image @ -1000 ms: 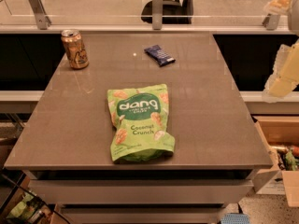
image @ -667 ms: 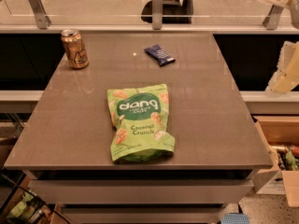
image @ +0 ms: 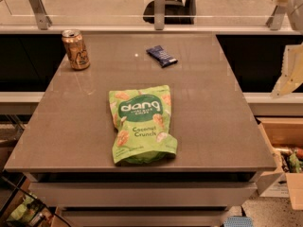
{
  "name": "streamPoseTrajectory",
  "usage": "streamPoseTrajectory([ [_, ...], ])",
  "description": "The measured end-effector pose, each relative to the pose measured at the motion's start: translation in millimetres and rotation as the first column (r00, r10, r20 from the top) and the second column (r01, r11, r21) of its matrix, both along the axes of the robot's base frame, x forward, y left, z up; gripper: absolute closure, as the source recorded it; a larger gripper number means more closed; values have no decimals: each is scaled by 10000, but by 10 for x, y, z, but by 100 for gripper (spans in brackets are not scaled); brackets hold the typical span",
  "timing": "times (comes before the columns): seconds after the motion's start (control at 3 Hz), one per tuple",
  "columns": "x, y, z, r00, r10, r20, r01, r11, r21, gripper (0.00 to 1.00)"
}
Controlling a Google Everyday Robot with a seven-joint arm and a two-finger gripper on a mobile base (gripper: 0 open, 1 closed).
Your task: Pick blue chip bag
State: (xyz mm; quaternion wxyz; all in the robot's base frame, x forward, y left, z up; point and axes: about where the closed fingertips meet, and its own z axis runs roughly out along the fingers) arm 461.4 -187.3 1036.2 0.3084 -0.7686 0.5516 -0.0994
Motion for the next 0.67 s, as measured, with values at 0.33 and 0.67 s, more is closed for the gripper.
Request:
streamPoseTrajectory([
  [0.33, -58, 110, 8, 9879, 1388, 687, -1353, 9894, -527, 0],
  [0.67, -97, 207, 27, 9465, 2871, 1477, -2685, 9540, -1334, 0],
])
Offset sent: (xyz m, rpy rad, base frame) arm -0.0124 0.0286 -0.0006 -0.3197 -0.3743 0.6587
